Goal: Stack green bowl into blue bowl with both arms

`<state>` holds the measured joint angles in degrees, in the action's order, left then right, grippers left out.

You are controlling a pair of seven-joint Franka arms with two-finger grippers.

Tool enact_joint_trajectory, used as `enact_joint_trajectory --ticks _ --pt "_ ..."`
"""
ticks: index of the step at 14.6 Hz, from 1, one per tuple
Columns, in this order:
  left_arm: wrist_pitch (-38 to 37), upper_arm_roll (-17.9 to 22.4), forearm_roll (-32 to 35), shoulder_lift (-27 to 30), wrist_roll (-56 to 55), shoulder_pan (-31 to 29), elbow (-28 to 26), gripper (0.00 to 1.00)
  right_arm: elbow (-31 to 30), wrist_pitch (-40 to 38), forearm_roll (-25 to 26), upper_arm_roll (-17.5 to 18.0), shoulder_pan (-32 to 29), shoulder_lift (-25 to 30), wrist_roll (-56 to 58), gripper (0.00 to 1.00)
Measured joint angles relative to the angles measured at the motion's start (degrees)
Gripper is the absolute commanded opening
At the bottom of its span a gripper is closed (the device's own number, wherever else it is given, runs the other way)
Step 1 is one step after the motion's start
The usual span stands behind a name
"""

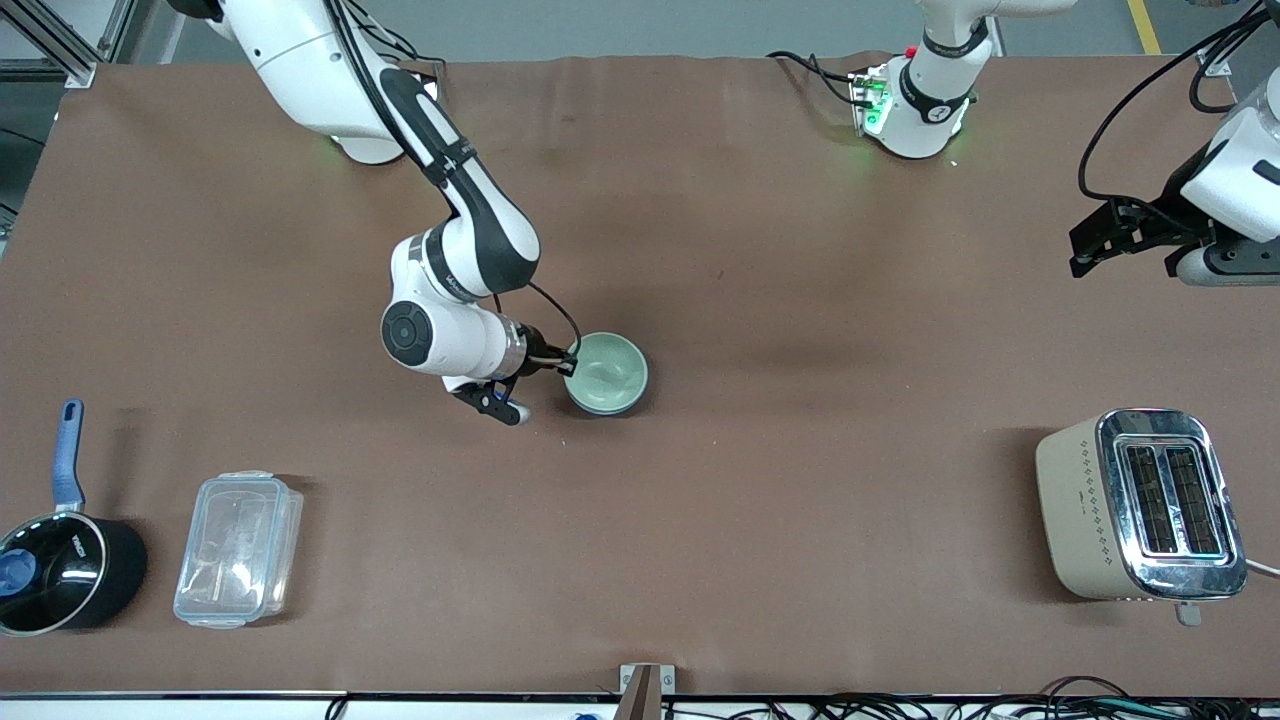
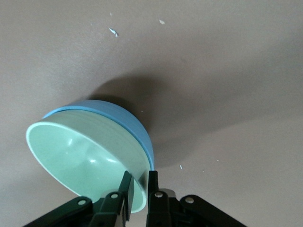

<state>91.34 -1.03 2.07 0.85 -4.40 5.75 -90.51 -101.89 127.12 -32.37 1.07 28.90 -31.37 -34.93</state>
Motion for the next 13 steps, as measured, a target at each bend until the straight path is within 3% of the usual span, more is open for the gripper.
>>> enact_joint_trajectory --ticks 1,4,9,13 --pt "0.0 -0.2 0.0 0.0 0.0 0.0 0.0 1.00 0.5 -0.8 0.0 -0.2 -0.1 0.3 0.0 0.80" --pt "0.2 -1.3 0.0 0.0 -0.1 0.0 0.0 1.00 1.7 -5.2 0.8 -0.9 -2.8 4.3 0.9 0.98" --pt "0.4 -2.2 0.0 0.0 -0.2 0.1 0.0 1.00 1.7 -12.8 14.1 -2.1 -16.8 14.3 7.0 1.00" --pt "0.5 -2.3 0.0 0.0 -0.1 0.1 0.0 1.00 1.6 -15.2 19.2 -2.3 -25.8 19.1 16.7 1.00"
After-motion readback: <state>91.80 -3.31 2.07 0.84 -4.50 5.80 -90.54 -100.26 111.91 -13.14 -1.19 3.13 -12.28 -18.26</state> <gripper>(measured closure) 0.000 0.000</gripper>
